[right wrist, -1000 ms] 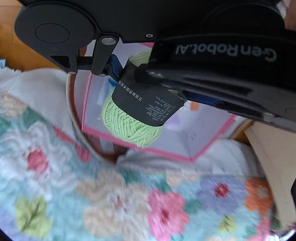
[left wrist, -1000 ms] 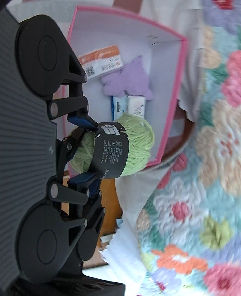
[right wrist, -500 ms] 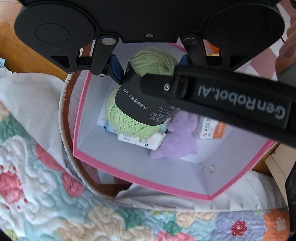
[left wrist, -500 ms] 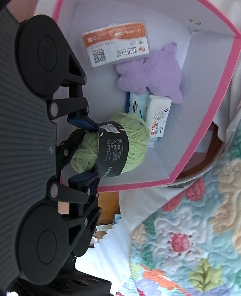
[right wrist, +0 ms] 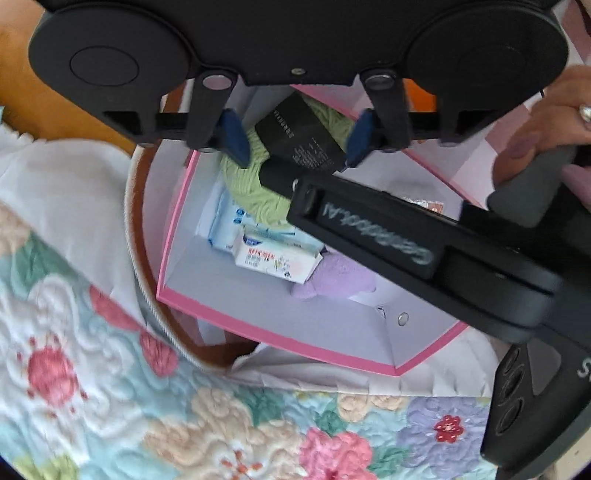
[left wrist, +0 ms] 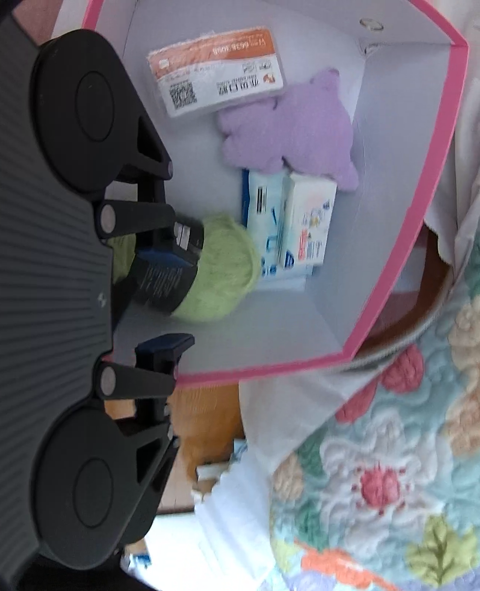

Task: Organize objects
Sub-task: 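Lower the yarn ball into the box and open the left tool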

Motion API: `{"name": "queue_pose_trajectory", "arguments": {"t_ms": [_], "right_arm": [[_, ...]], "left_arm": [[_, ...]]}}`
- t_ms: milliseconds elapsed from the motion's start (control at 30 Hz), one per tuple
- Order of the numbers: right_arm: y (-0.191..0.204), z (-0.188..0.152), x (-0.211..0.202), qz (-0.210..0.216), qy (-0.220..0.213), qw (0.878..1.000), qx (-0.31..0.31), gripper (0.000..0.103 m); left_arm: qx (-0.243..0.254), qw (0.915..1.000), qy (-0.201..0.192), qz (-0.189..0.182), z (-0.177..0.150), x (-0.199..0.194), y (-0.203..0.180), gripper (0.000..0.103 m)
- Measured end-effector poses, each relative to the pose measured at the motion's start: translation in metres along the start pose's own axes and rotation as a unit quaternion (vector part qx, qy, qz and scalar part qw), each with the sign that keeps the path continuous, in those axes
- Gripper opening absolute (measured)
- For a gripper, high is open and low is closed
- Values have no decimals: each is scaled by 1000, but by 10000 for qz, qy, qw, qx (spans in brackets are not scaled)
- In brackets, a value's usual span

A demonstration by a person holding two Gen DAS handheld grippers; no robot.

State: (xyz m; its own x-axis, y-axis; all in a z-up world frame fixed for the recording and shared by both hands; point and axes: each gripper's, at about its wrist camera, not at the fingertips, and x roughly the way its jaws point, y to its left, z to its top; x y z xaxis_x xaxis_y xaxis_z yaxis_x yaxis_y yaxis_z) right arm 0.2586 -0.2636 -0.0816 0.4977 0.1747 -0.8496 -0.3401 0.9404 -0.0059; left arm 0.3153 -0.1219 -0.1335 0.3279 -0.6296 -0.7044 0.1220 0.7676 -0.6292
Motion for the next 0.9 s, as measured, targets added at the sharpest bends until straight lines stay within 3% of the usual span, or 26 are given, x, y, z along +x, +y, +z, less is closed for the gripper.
{"name": "queue_pose_trajectory", "arguments": {"t_ms": [167,233,333,467,633,767,900], "right_arm": [[-3,-7,-4,39,-169,9997,155,42],[-5,-9,-6,83,-184,9996,179,42],[-5,-12,-7,176,-181,9995,197,41],[-8,-14,-3,208,-207,9992,275,41],[-10,-16,-7,286,-348,9981,425,42],[-3,-21,-25,520,-595,9961,392,42],[8,-28,-45,618,-752,9945,386,44]], "left_arm": [[217,9973,-119,698,-6,1,1,36],[123,9979,-45,633,-7,3,6,37],[-241,9992,197,238,-6,13,13,41],[-328,9990,264,151,-1,26,9,43],[-242,9992,172,279,0,11,0,40],[-38,9990,207,398,0,-21,-12,48],[174,9976,-27,666,-9,-60,-25,61]]}}
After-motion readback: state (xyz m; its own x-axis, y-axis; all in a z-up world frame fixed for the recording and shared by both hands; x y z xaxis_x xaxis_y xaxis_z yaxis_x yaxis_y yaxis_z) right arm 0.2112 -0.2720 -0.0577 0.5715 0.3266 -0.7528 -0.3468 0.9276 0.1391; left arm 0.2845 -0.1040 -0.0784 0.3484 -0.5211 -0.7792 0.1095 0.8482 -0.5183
